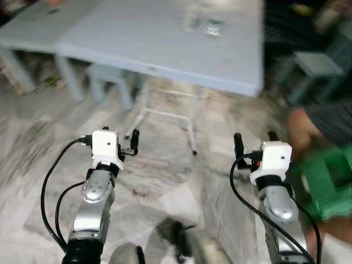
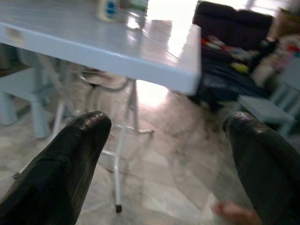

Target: Restocking fridge

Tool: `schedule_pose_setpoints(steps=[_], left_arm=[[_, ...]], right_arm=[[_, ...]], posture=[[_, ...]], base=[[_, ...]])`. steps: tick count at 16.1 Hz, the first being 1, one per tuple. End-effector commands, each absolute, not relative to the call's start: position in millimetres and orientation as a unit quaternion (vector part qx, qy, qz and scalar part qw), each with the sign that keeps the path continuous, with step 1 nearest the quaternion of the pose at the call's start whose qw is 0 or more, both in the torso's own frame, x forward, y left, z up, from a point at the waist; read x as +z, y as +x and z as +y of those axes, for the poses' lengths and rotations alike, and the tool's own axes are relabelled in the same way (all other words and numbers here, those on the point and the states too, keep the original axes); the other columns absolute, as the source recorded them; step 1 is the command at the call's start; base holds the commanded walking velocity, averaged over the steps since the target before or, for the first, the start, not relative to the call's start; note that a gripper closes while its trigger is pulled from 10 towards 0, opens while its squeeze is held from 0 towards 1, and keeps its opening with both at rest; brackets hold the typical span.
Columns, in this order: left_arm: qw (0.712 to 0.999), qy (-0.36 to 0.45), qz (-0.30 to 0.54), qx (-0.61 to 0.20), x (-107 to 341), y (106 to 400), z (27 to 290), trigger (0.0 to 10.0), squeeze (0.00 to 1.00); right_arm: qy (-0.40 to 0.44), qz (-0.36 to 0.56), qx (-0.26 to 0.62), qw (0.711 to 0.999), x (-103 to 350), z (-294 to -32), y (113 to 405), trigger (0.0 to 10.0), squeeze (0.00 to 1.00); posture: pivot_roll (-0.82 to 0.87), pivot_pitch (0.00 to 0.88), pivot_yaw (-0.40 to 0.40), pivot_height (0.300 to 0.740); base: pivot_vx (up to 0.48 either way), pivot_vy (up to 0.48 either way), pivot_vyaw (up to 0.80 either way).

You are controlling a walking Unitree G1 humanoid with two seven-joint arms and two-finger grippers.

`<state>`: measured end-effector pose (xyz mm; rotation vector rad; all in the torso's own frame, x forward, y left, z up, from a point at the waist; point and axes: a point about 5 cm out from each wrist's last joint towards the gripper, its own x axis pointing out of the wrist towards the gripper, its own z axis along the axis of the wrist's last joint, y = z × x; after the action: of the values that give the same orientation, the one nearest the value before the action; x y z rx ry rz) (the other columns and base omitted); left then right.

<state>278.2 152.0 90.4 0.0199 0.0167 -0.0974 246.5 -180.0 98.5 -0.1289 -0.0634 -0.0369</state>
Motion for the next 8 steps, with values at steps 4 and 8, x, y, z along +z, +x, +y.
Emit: schedule_pose_setpoints(steps=[4, 8], left_arm=[[0.997, -0.032, 0.013, -0.072, 89.3, 272.8, 147.9, 10.0, 0.0], [0.995, -0.045, 0.004, -0.085, 93.6, 275.3, 141.9, 10.0, 0.0]], right_arm=[[-0.104, -0.038, -0.06, 0.992, 102.6, -192.1, 244.6, 10.0, 0.0], [-0.171, -0.028, -0.099, 0.98, 102.0, -200.8, 249.8, 10.0, 0.0]], posture=[[-0.04, 0.118, 0.012, 0.74], [-0.04, 0.116, 0.013, 0.74]], base=[[0.1, 0.0, -0.4], [0.472, 0.0, 0.0]])
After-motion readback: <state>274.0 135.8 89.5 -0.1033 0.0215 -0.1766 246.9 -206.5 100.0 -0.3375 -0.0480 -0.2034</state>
